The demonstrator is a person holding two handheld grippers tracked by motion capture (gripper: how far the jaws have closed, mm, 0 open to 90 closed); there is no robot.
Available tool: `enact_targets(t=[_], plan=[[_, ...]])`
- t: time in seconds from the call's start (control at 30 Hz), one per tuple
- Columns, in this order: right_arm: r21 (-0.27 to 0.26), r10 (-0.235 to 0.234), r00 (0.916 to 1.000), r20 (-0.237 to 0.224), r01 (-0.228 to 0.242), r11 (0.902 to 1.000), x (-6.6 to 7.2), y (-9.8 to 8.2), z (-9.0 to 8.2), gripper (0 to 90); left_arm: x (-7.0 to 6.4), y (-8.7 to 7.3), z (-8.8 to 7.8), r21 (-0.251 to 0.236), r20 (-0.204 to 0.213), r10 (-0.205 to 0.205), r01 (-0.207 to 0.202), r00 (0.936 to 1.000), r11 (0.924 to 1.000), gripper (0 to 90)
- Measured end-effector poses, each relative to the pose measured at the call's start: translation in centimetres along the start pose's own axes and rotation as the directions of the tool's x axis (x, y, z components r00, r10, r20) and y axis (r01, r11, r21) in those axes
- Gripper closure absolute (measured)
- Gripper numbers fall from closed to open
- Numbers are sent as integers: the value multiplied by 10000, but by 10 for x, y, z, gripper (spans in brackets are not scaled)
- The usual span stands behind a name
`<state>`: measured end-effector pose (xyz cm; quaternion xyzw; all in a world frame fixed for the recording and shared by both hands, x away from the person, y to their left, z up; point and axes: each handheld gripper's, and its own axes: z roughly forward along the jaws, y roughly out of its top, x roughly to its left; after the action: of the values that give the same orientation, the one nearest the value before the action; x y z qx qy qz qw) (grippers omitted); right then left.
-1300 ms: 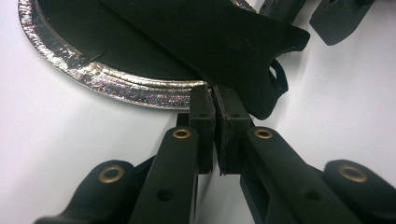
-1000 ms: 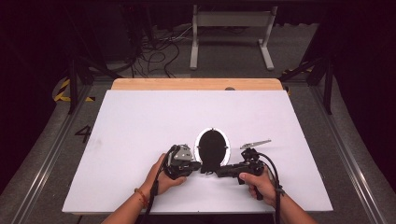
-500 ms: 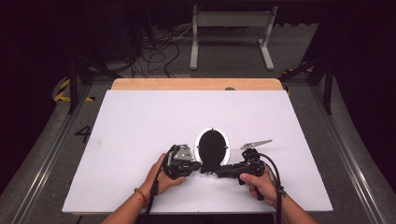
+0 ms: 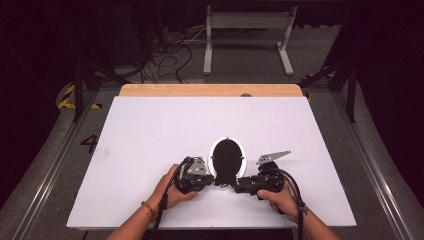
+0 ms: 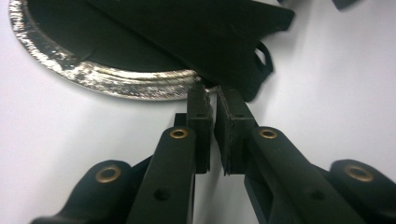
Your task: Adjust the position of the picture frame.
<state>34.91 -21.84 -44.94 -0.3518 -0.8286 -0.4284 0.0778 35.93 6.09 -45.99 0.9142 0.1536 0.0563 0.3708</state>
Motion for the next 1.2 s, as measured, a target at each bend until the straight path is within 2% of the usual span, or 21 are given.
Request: enact_targets(t=[0.07,0.1,0.2,0.27,0.3,0.4,0.43,0.5,0.57,0.67,0.73,0.87,0.93,1.0,1.03,1.13,1.2], plan=[[23,-656,9968,462,656,9978,3,0,-4,549,-3,-1,-2,82,141,209,-210,9997,9997,851],[-19,-896,9946,526,898,9960,4,0,-7,549,-3,-2,-3,88,249,261,-264,9993,9996,849],[140,-1411,9834,1145,1404,9900,6,-1,-12,549,-4,-2,-4,190,360,290,-297,9989,9994,844],[128,-1603,9787,1280,1600,9870,5,-2,-14,549,-5,-1,-4,230,481,400,-411,9980,9989,836],[80,-1633,9777,1318,1637,9865,5,-2,-16,549,-6,0,-4,172,670,445,-457,9968,9988,826],[74,-1778,9698,1669,1791,9838,5,-2,-19,548,-8,2,-2,287,518,538,-554,9972,9981,815],[108,-1838,9645,1896,1851,9827,4,-2,-20,548,-8,2,-2,251,500,480,-493,9976,9985,823],[161,-1895,9616,1984,1902,9816,4,-2,-21,543,-8,2,-1,176,521,309,-318,9982,9993,814],[294,-1955,9553,2216,1939,9806,3,-3,-20,543,-9,2,0,147,481,362,-370,9982,9992,817],[355,-1971,9541,2252,1942,9803,1,-3,-19,543,-13,2,1,48,471,384,-387,9982,9992,900],[357,-1924,9560,2214,1892,9813,0,-3,-19,543,-12,2,2,48,490,360,-363,9981,9993,900],[469,-1954,9524,2341,1897,9807,-1,-4,-20,539,-11,2,2,54,586,260,-264,9979,9996,900],[452,-1845,9554,2306,1789,9828,-2,-5,-20,539,-12,2,2,76,625,140,-145,9979,9999,900],[473,-1832,9541,2370,1770,9831,-3,-5,-20,539,-11,3,2,93,748,-71,65,9972,9999,899],[513,-1811,9559,2310,1739,9834,-3,-5,-20,542,-11,4,3,164,735,-40,28,9973,9999,898],[695,-1908,9557,2243,1796,9813,-2,-4,-17,595,-11,7,4,267,756,-26,6,9971,9996,895],[806,-2058,9548,2144,1926,9780,0,-4,-15,673,-12,9,3,455,690,56,-87,9976,9989,897]])
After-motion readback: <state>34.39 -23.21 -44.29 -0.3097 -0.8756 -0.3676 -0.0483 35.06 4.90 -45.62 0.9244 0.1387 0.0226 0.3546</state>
